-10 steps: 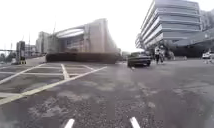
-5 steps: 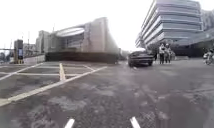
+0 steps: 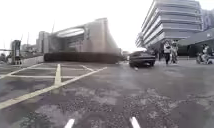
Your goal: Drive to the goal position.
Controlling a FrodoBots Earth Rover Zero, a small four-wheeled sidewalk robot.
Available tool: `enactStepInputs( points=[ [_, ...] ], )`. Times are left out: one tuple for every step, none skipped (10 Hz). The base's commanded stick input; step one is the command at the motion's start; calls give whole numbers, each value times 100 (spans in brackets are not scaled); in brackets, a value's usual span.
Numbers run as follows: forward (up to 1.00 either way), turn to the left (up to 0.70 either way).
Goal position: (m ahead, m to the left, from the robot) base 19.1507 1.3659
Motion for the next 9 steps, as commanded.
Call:
enactStepInputs(
  points=[
    [70, -14],
    [70, -14],
    [70, -14],
    [70, -14],
    [70, -14],
    [70, -14],
    [70, -14],
    [70, -14],
    [70, -14]
  ],
)
